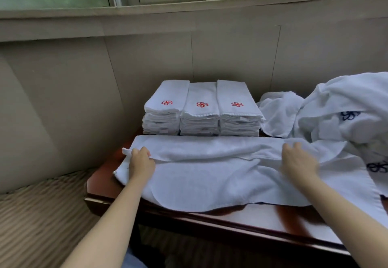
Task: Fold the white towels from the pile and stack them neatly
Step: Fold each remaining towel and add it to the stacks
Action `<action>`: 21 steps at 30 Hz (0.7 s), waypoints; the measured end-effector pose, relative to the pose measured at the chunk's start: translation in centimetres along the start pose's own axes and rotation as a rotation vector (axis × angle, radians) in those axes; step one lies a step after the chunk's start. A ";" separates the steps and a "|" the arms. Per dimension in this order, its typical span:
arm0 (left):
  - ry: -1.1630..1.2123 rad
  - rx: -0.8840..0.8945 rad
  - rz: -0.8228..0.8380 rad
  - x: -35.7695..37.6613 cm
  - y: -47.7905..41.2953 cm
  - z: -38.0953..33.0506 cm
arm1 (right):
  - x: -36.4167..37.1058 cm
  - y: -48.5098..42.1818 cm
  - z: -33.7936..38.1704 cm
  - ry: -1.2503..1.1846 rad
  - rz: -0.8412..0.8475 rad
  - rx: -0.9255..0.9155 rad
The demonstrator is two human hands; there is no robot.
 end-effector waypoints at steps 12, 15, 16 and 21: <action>-0.074 0.067 -0.029 -1.0 -3.2 3.6 | 2.7 0.4 -1.2 0.055 0.224 -0.118; -0.250 -0.005 -0.081 -0.9 -2.9 3.6 | 2.0 0.7 -2.7 -0.194 0.333 -0.090; -0.395 -0.047 -0.068 -0.9 -2.5 3.1 | 1.6 0.9 -2.9 -0.274 0.349 -0.092; -0.388 0.102 0.223 2.4 1.0 -7.3 | 0.5 1.1 -2.4 -0.285 0.392 -0.167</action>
Point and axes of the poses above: each hand's wrist, its own y-axis away from the middle knuckle, its own x-axis out of the palm, z = x × y, the point moved 6 cm from there along -y, towards the middle knuckle, and after that the axes turned 9 degrees about -y, right-handed, at the moved point
